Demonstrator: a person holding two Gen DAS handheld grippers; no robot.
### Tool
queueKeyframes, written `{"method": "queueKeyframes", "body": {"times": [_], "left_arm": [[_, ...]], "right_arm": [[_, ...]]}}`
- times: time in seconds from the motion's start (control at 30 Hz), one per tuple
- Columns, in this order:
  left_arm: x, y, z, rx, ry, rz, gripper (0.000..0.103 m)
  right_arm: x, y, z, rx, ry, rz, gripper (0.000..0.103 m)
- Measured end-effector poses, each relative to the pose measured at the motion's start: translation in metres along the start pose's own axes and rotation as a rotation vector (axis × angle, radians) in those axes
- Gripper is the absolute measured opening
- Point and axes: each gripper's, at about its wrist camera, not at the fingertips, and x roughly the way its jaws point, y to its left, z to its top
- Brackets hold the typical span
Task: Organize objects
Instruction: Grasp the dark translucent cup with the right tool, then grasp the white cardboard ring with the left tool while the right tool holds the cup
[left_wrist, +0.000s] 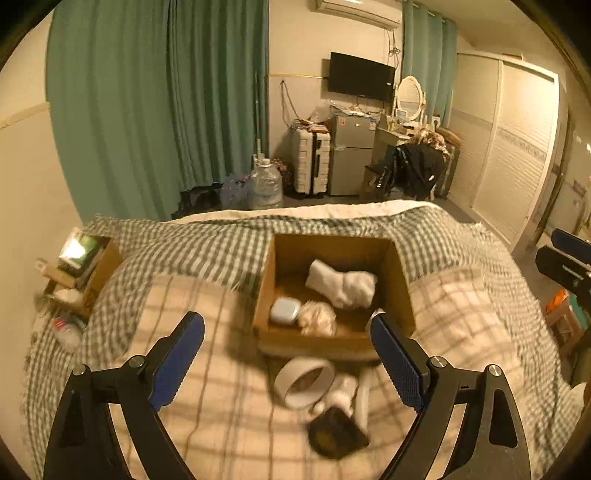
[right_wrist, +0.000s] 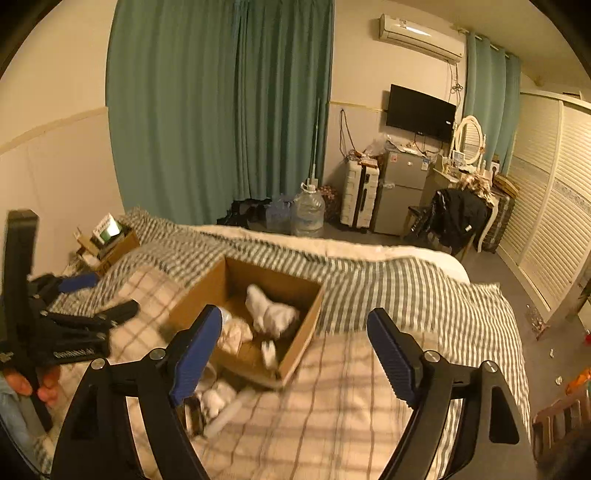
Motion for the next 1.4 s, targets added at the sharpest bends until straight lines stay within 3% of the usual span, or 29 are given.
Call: {"method": "queueKeyframes", "body": {"times": [0.1, 0.3, 0.43, 0.6, 0.83, 0.9, 1.0, 1.17, 1.4], "left_arm": [[-0.008, 0.003, -0.026, -0.011, 0.003, 0.009, 0.094], [0.013, 0.008, -0.082, -0.078, 0.1, 0.004, 0.094], [0.037, 0.02, -0.111, -0.07, 0.157, 0.07, 0.094], [0.053, 0.035, -0.124, -0.046, 0.191, 0.103, 0.094], [0.066, 0.051, -0.129, -0.061, 0.212, 0.108, 0.094], [0.067, 0.055, -0.13, -0.075, 0.217, 0.1, 0.094], [0.069, 0.06, -0.131, -0.102, 0.222, 0.088, 0.094], [0.068, 0.061, -0.132, -0.108, 0.224, 0.079, 0.094], [0.073, 0.036, -0.127, -0.067, 0.254, 0.042, 0.094]], "right_arm": [[-0.001, 0.012, -0.029, -0.004, 0.015, -0.003, 0.081], [0.033, 0.046, -0.089, -0.014, 0.076, 0.037, 0.081], [0.074, 0.066, -0.12, -0.024, 0.18, 0.095, 0.081], [0.12, 0.086, -0.144, 0.013, 0.336, 0.268, 0.081], [0.157, 0.122, -0.159, -0.078, 0.441, 0.292, 0.08], [0.166, 0.131, -0.161, -0.096, 0.463, 0.298, 0.076], [0.174, 0.141, -0.165, -0.123, 0.489, 0.317, 0.053], [0.153, 0.139, -0.163, -0.131, 0.431, 0.283, 0.048], [0.101, 0.081, -0.129, -0.021, 0.235, 0.176, 0.044]]}}
